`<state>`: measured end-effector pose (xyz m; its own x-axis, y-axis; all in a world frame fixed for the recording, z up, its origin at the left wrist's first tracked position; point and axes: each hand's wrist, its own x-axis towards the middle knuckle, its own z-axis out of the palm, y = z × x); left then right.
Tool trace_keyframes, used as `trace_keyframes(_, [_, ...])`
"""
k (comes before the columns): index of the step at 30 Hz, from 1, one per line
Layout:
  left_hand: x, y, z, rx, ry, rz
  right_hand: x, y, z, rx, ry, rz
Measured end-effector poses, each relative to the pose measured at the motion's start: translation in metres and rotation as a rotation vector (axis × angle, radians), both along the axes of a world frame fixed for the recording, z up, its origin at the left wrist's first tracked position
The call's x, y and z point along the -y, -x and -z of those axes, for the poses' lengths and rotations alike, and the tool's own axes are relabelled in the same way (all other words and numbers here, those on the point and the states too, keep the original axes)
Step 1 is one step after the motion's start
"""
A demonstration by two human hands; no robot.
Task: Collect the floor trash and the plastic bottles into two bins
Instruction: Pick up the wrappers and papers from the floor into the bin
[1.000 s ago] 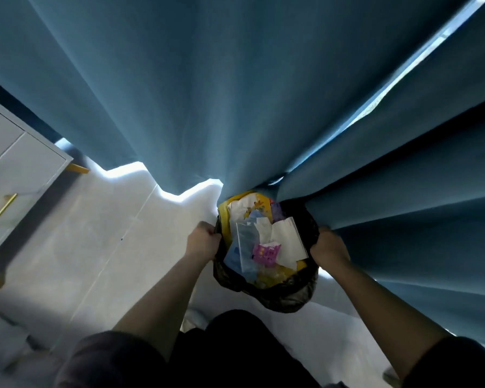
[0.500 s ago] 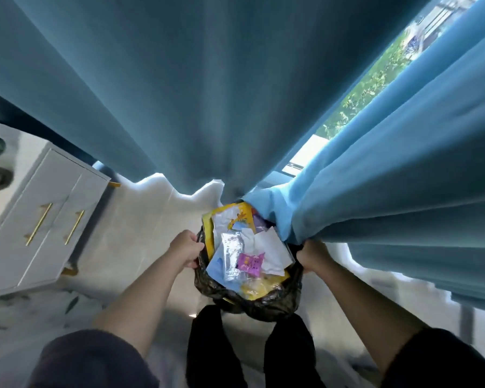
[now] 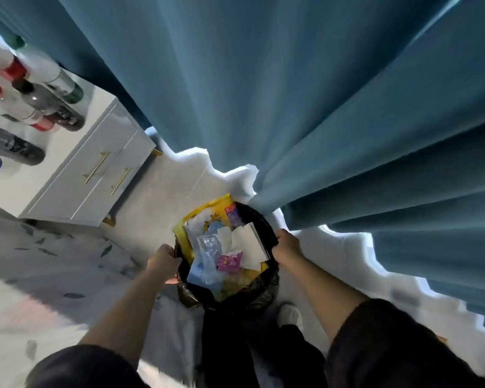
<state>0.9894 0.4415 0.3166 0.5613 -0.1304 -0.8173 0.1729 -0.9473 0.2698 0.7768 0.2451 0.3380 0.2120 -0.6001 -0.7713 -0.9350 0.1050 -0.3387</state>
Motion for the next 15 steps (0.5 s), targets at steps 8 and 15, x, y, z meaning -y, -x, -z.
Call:
trace_keyframes(8, [-0.015, 0.050, -0.043, 0.011, 0.066, -0.041, -0.009, 0.052, -0.047, 0.066, 0.089, -0.016])
trace_keyframes(15, [0.028, 0.087, -0.130, -0.032, 0.142, 0.095, -0.006, 0.113, -0.121, 0.050, 0.120, 0.153])
